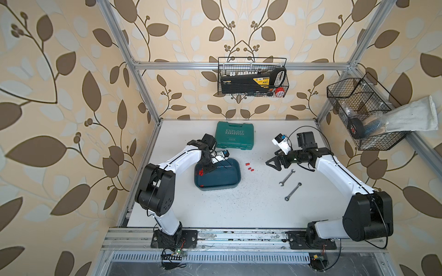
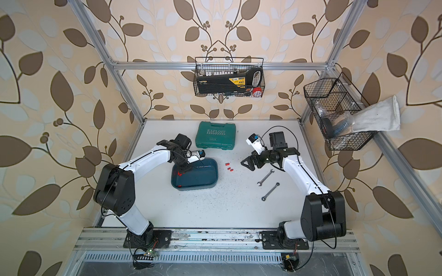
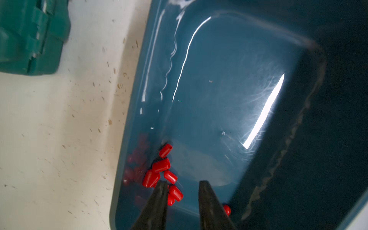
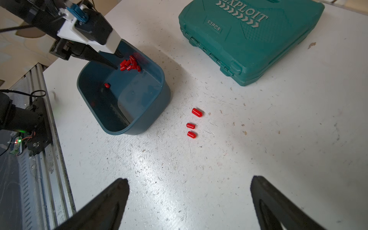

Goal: Take the screw protection sleeves out of the storage box
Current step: Pick up the screw protection sleeve from the storage box.

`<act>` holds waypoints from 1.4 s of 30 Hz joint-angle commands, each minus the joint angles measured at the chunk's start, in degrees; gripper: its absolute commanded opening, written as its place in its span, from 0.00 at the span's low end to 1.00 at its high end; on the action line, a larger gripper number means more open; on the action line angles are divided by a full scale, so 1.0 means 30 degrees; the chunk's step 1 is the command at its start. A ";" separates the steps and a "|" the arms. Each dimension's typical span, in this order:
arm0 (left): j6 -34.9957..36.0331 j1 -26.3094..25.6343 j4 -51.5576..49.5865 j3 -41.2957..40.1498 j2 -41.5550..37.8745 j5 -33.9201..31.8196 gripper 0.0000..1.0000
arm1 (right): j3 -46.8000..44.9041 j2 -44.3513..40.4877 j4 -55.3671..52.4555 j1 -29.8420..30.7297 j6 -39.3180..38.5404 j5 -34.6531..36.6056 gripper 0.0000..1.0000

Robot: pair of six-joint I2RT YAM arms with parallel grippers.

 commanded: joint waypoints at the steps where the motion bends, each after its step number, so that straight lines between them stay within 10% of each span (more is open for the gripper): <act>1: 0.1098 0.0032 0.0777 -0.0001 0.0459 -0.0946 0.35 | -0.0381 -0.0416 -0.0102 -0.0101 0.0098 -0.0390 0.99; 42: 0.3010 0.0003 0.3950 -0.1133 0.3795 -0.1952 0.32 | -0.0381 -0.0318 -0.0174 -0.0246 0.0054 -0.0550 0.99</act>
